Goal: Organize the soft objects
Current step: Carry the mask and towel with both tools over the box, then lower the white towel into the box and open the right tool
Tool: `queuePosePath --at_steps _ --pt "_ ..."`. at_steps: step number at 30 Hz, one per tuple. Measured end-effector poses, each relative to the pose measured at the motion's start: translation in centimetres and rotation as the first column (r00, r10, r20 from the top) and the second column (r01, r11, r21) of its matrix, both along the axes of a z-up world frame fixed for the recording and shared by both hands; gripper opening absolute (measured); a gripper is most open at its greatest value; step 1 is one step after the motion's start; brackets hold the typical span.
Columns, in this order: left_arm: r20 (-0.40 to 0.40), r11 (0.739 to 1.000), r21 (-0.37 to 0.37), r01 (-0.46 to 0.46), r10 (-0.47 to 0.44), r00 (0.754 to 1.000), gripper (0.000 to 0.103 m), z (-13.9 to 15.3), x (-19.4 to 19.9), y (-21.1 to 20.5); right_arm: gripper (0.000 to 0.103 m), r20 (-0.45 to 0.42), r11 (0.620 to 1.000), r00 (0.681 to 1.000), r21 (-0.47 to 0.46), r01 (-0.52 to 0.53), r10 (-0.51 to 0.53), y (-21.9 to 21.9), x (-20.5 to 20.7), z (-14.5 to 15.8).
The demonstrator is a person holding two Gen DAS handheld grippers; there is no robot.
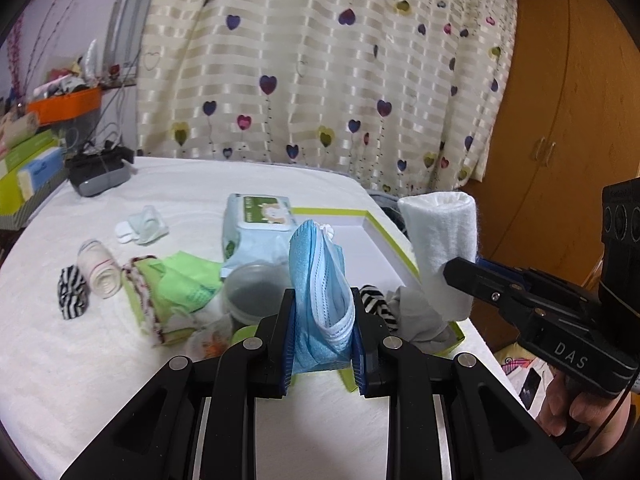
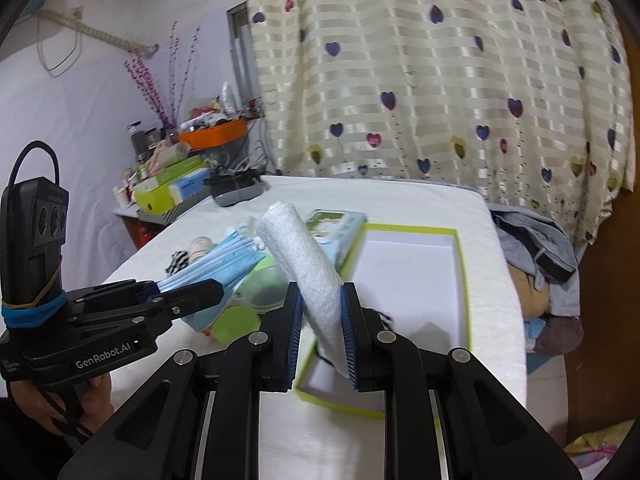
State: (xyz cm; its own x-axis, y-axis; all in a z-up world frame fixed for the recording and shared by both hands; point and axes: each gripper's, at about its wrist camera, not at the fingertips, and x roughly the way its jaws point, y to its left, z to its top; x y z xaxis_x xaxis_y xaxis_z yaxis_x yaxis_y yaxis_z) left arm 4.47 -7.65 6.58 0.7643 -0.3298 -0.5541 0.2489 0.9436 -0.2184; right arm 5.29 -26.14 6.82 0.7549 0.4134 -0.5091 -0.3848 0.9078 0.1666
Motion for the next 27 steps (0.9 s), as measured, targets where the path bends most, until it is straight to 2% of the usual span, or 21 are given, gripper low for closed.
queuePosePath --at_steps 11,23,27 --pt "-0.036 0.999 0.016 0.047 -0.047 0.998 0.022 -1.4 3.2 -3.6 0.02 -0.055 0.996 0.995 0.007 0.085 -0.085 -4.0 3.2 -2.0" --pt "-0.086 0.999 0.019 0.046 -0.044 0.995 0.022 -3.3 6.3 -5.0 0.02 -0.103 0.991 0.99 -0.103 0.082 -0.093 -3.6 8.4 -5.2" --pt "-0.103 0.999 0.024 0.044 -0.042 0.994 0.022 -3.9 7.1 -5.4 0.02 -0.142 0.992 0.986 -0.103 0.069 -0.084 -3.5 9.7 -6.5"
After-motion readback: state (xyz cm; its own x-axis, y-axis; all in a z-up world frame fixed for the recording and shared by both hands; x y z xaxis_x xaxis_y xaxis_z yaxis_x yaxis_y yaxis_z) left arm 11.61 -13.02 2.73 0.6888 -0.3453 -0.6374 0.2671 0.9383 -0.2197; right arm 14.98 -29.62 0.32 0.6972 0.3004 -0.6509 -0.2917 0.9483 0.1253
